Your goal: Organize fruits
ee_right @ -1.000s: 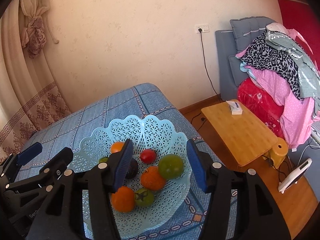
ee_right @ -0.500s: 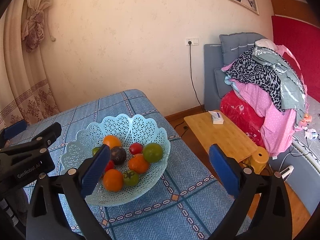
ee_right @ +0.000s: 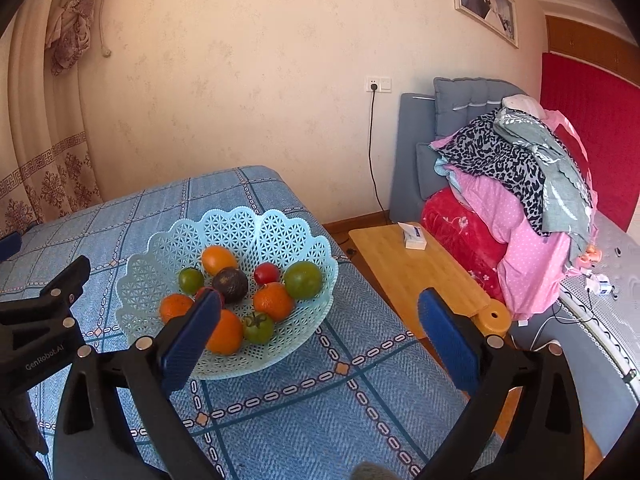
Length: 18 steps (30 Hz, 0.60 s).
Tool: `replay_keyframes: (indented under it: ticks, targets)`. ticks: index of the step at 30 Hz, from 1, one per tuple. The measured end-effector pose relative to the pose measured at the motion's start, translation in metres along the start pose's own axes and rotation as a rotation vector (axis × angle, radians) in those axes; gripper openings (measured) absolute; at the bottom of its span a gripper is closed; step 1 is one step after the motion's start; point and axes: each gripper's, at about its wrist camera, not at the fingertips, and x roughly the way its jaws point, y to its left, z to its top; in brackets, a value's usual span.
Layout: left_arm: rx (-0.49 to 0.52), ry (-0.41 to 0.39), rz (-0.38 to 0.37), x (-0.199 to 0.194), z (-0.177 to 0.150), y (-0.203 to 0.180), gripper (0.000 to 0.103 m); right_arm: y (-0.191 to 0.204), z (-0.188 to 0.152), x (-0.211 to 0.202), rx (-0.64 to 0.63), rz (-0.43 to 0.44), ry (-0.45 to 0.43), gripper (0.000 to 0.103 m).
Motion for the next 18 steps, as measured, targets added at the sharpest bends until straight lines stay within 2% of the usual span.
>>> replay_keyframes:
  ticks: [11, 18]
  targets:
    - [0.03, 0.019, 0.009, 0.001, -0.017, -0.005, 0.098, 0.011, -0.005, -0.006, -0.053, -0.058, -0.022, 0.1]
    - [0.058, 0.032, 0.014, 0.007, -0.02, -0.013, 0.098, 0.012, -0.007, -0.003, -0.055, -0.061, -0.01, 0.1]
